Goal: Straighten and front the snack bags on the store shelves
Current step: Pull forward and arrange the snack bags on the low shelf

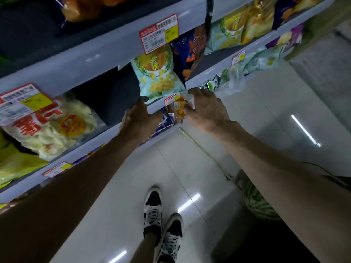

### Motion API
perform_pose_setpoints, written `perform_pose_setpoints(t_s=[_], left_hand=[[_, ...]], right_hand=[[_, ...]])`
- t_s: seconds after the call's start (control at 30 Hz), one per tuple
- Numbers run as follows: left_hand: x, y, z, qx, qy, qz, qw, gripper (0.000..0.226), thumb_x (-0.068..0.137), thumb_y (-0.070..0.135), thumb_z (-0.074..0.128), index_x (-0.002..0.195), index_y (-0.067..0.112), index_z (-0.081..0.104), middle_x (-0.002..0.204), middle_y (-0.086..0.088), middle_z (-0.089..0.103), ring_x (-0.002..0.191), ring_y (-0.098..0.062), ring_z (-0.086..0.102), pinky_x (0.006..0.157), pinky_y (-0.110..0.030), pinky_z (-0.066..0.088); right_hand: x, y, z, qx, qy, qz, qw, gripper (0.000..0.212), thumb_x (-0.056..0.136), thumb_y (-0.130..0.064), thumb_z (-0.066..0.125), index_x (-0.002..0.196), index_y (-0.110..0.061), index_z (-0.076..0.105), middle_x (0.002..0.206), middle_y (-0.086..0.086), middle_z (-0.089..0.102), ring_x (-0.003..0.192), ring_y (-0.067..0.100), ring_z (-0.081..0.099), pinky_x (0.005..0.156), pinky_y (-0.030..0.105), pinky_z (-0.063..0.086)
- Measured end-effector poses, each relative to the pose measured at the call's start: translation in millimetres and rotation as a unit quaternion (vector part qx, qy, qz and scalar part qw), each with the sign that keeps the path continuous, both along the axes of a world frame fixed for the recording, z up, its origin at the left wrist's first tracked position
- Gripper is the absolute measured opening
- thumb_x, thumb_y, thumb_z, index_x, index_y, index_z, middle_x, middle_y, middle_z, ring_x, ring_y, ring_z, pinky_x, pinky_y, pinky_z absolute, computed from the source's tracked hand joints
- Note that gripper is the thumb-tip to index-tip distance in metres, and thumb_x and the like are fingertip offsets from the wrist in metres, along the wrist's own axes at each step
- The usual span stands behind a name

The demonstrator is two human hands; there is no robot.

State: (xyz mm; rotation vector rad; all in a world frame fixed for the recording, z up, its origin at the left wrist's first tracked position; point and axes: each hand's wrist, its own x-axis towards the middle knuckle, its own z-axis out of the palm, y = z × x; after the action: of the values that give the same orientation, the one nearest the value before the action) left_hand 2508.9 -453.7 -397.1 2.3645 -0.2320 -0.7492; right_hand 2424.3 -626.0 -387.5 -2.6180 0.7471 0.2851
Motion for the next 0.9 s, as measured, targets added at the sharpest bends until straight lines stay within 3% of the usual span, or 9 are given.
perform_pose_setpoints(t_s=[0.1,0.2,0.33,0.4,0.5,0.63,0.8,0.9], left_hand=[[17,-17,-8,-0.003,-0.012,0.018,1.000,0.069,0.094,0.035,0.069,0.156,0.020,0.043,0.149,-0.008,0.057,0.127,-0.032,0.060,0.088,-0.032,0.046],[32,-30,-16,-0.014,-0.031,0.038,0.999,0.068,0.092,0.039,0.072,0.150,0.016,0.046,0.145,-0.012,0.053,0.132,-0.035,0.052,0.088,-0.030,0.034],[37,-45,-20,-0.030,-0.022,0.083,0.996,0.077,0.077,0.052,0.068,0.141,0.013,0.051,0.141,-0.013,0.049,0.132,-0.033,0.048,0.093,-0.034,0.038],[34,-52,-20,-0.038,-0.033,0.106,0.993,0.072,0.079,0.043,0.073,0.140,0.011,0.051,0.140,-0.014,0.046,0.130,-0.031,0.047,0.094,-0.034,0.039],[26,-62,-15,-0.031,-0.074,0.132,0.988,0.061,0.084,0.026,0.075,0.140,0.015,0.052,0.134,-0.009,0.045,0.112,-0.024,0.049,0.086,-0.030,0.038],[16,-86,-10,-0.030,-0.148,0.112,0.982,0.060,0.084,0.021,0.073,0.142,0.020,0.055,0.133,-0.008,0.050,0.107,-0.029,0.058,0.081,-0.030,0.040],[18,-140,-4,-0.034,-0.152,0.110,0.982,0.061,0.078,0.044,0.064,0.133,0.019,0.065,0.127,-0.006,0.064,0.107,-0.029,0.069,0.087,-0.035,0.054],[20,-162,3,-0.035,-0.195,0.131,0.971,0.044,0.082,0.039,0.069,0.120,0.016,0.070,0.122,-0.007,0.067,0.104,-0.029,0.067,0.079,-0.028,0.046]], right_hand=[[10,-17,-6,0.006,0.000,-0.009,1.000,0.052,0.102,-0.040,0.055,0.148,-0.017,0.048,0.142,0.011,0.058,0.133,0.032,0.050,0.108,0.045,0.043],[19,-34,-11,0.023,-0.013,-0.026,0.999,0.052,0.103,-0.039,0.054,0.150,-0.018,0.046,0.141,0.011,0.059,0.133,0.031,0.051,0.109,0.045,0.043],[27,-52,-21,0.053,-0.020,-0.039,0.998,0.056,0.103,-0.041,0.054,0.151,-0.017,0.044,0.139,0.012,0.061,0.131,0.032,0.054,0.107,0.045,0.047],[29,-61,-26,0.062,-0.024,-0.034,0.997,0.057,0.103,-0.042,0.055,0.152,-0.017,0.044,0.139,0.012,0.061,0.129,0.031,0.056,0.106,0.045,0.049],[32,-80,-31,0.067,-0.015,-0.016,0.998,0.056,0.103,-0.041,0.054,0.153,-0.018,0.042,0.142,0.011,0.058,0.131,0.031,0.053,0.108,0.045,0.047],[45,-112,-33,0.049,-0.004,0.038,0.998,0.058,0.103,-0.040,0.052,0.154,-0.016,0.041,0.147,0.014,0.054,0.135,0.032,0.048,0.110,0.047,0.044],[53,-166,-34,0.050,-0.016,0.037,0.998,0.059,0.102,-0.038,0.054,0.155,-0.015,0.042,0.152,0.013,0.051,0.140,0.034,0.046,0.112,0.048,0.043],[56,-195,-34,0.068,-0.025,-0.003,0.997,0.057,0.102,-0.037,0.056,0.154,-0.017,0.043,0.154,0.010,0.050,0.141,0.032,0.045,0.112,0.045,0.043]])
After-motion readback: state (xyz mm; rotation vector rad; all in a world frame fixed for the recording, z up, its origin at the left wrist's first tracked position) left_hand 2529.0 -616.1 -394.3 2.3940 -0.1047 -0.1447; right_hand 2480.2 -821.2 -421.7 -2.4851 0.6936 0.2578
